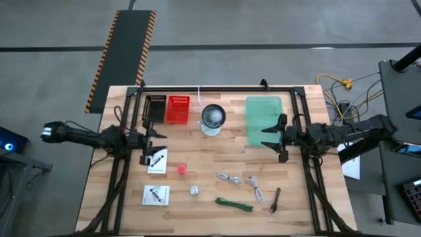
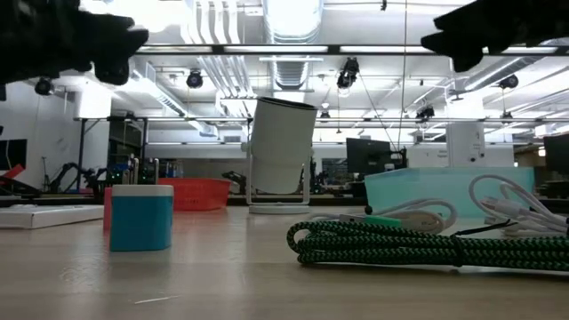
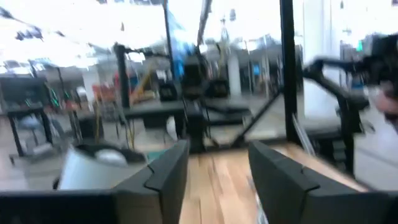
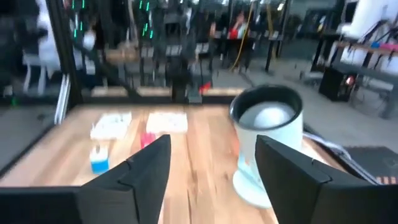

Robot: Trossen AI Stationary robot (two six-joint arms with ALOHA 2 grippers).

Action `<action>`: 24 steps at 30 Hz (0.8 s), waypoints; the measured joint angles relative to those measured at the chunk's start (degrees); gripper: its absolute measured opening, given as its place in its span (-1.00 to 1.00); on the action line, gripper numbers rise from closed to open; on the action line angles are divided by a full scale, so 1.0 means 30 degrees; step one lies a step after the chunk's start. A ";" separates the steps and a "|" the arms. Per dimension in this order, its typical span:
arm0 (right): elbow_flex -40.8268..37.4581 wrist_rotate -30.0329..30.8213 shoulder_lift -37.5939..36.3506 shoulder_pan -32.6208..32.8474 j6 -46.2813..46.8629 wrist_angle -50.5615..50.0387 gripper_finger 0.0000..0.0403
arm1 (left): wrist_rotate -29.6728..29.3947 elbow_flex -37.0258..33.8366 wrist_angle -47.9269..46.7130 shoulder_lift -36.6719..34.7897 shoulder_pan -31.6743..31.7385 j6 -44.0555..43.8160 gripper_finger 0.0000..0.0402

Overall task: Pick and place items into bin
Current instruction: Put the white charger cable into the green bin

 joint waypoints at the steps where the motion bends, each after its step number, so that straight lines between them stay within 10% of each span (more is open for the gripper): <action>1: 0.0392 -0.0054 0.0456 0.0005 -0.0155 -0.0600 0.12 | -0.0032 0.0000 0.0663 0.0204 0.0000 0.0039 -0.17; 24: 0.2767 0.0000 0.6447 0.0070 0.2359 -0.1838 0.11 | -0.1121 0.0240 0.4290 0.4051 -0.0015 -0.2433 -0.15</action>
